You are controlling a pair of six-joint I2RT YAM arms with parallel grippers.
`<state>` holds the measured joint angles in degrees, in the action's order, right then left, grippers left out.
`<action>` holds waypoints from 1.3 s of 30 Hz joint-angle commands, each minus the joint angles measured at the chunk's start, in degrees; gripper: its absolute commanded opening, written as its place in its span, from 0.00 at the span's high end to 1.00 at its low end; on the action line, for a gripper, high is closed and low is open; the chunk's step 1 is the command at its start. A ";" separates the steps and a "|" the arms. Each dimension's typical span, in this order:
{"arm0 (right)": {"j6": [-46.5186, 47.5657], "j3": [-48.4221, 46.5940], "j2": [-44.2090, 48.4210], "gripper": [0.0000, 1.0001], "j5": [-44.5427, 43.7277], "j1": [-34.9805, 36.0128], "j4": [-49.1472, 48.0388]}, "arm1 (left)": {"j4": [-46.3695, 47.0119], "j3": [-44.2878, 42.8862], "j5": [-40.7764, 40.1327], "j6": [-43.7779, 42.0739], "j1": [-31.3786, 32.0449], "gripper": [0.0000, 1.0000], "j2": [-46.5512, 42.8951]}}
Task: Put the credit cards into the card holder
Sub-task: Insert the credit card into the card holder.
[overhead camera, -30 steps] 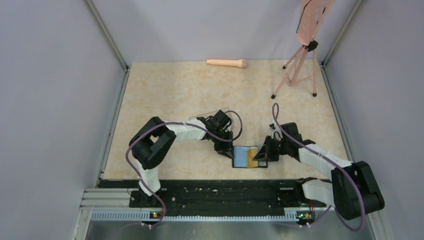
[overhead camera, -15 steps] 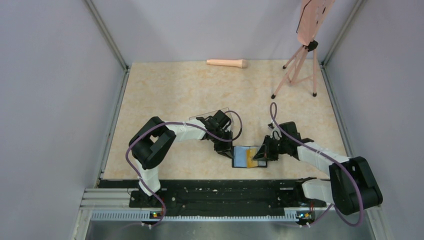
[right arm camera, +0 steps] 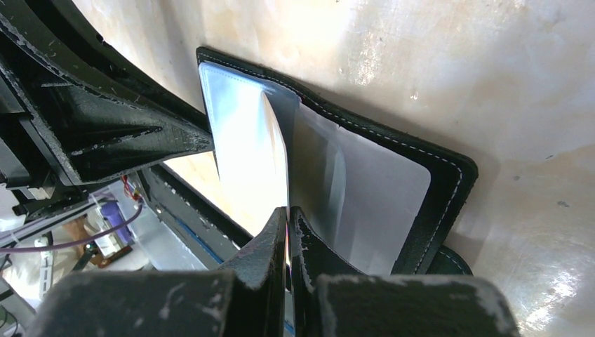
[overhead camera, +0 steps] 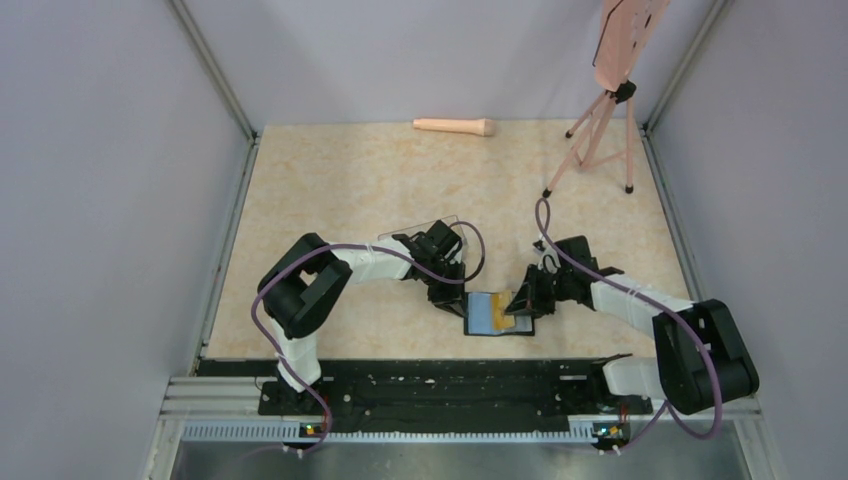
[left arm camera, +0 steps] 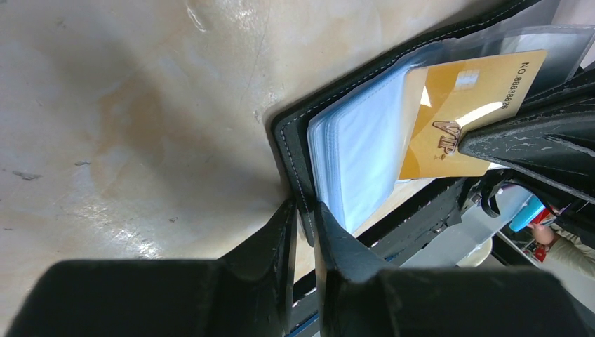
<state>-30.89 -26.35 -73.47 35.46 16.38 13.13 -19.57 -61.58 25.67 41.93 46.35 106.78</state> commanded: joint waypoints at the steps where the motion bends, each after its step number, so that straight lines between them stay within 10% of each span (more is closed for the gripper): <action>1: -0.08 -0.70 -0.51 1.00 -2.94 0.66 -3.17 | -1.40 0.84 -0.26 -1.46 0.41 0.79 0.95; 23: -6.96 6.26 -0.68 1.00 0.22 0.80 -10.60 | -1.78 0.86 -0.33 -1.39 0.41 0.82 0.70; 32: -5.75 0.24 -1.47 0.86 -4.55 3.72 -1.86 | -1.91 1.11 -1.94 -0.42 0.42 0.84 -0.45; 39: -3.36 -5.59 -1.17 0.52 -9.85 4.09 8.18 | -1.90 0.72 -2.47 0.06 0.43 0.85 -0.41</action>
<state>-36.95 -27.59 -74.96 31.05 19.68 13.93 -19.90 -61.58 25.02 41.93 46.35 106.76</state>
